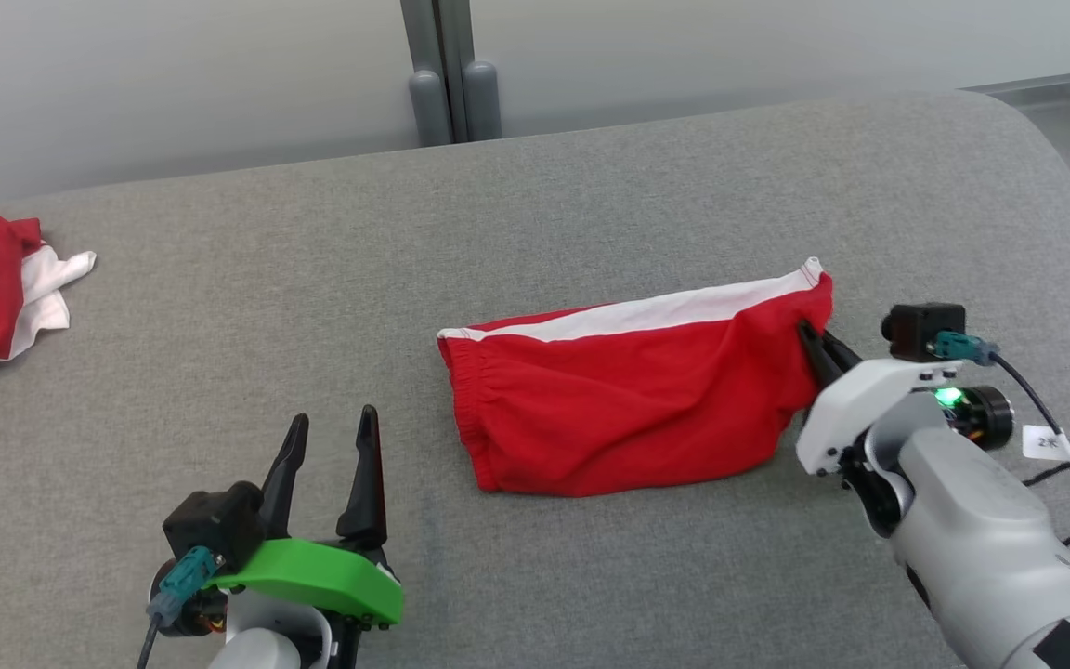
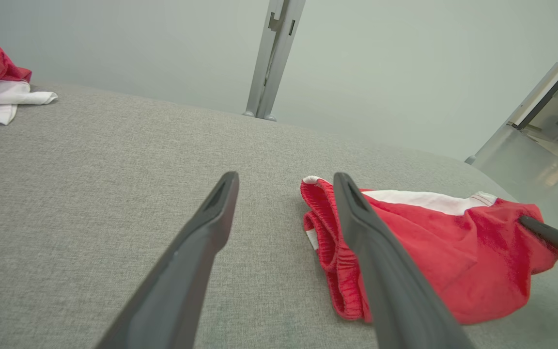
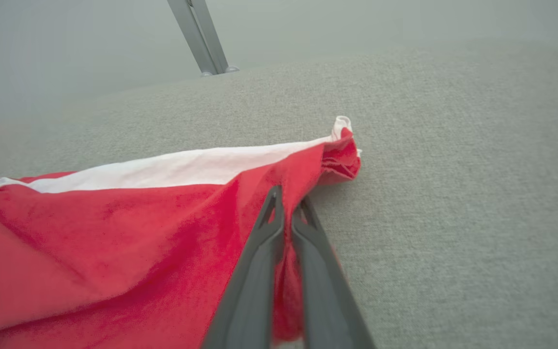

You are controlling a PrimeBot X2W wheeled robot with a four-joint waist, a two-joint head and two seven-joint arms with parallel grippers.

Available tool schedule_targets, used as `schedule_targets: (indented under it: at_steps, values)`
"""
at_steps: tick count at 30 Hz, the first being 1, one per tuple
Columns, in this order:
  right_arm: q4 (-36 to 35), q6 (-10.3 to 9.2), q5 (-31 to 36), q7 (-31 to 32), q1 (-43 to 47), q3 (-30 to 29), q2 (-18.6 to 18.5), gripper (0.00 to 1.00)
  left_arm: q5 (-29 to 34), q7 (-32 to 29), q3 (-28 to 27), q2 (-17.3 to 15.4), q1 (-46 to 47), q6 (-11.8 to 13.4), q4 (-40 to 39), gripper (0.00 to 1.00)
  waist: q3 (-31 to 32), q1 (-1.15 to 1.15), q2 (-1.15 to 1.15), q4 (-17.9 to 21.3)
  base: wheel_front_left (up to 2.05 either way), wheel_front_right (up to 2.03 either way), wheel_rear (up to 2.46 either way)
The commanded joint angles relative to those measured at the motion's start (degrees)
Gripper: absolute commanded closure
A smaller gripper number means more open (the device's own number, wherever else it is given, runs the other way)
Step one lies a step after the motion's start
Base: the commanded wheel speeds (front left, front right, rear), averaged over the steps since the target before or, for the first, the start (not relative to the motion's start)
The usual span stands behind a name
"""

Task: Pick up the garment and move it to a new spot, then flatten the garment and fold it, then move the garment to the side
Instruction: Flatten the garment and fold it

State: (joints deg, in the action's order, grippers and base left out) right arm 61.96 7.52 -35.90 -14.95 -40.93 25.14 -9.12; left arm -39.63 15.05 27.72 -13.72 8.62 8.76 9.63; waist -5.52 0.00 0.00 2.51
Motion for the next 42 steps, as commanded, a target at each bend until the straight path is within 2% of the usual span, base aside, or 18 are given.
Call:
schedule_targets:
  at_steps: [1,10,17,28,29,30,31,32,42]
  values:
    - [-1.1,-0.07,1.0,-0.2,-1.1,0.2,1.1,1.0,-0.3,0.2,-0.3,0.0,-0.9,-0.1,0.1,0.0,0.4,0.0,0.0,-0.7,0.0,0.0,0.0]
    - [-10.6,-0.07,4.6,3.5,-2.9,7.1,5.8,1.0,0.0,0.2,-1.3,0.3,-1.1,0.0,-0.5,0.0,0.9,0.0,0.0,-2.4,0.0,0.0,0.0]
    - [-20.5,-0.07,0.1,7.9,-0.4,16.2,6.1,1.0,0.2,0.2,-1.8,0.7,-0.8,-0.5,-0.4,0.0,0.6,0.0,0.0,-3.8,0.0,0.0,0.0]
    - [-20.8,-0.07,-2.1,10.4,0.7,25.0,6.1,1.0,0.4,0.2,-1.5,1.2,-0.3,-1.2,0.7,0.0,0.5,0.0,0.0,-5.7,0.0,0.0,0.0]
    - [-20.4,-0.07,-2.3,10.5,0.8,25.6,6.1,0.94,0.4,0.2,-1.5,1.3,-0.4,-1.3,0.8,0.0,0.6,0.0,0.0,-5.8,0.0,0.0,0.0]
    - [-20.1,-0.07,-2.3,10.3,0.9,26.0,6.1,0.76,0.4,0.2,-1.5,1.4,-0.4,-1.4,0.8,0.0,0.6,0.0,0.0,-5.9,0.0,0.0,0.0]
    - [-19.8,-0.07,-2.3,10.1,1.0,26.3,6.1,0.63,0.5,0.2,-1.6,1.4,-0.5,-1.5,0.9,0.0,0.6,0.0,0.0,-6.0,0.0,0.0,0.0]
    - [-19.6,-0.07,-2.3,9.8,1.2,26.7,6.1,0.0,0.5,0.2,-1.6,1.4,-0.5,-1.5,1.0,0.0,0.7,0.0,0.0,-6.1,0.0,0.0,0.0]
    - [-19.4,-0.07,-2.3,6.0,1.9,27.2,6.1,0.0,0.7,0.2,-1.5,1.7,-1.9,-1.6,1.2,0.0,2.2,0.0,0.0,-5.5,0.0,0.0,0.0]
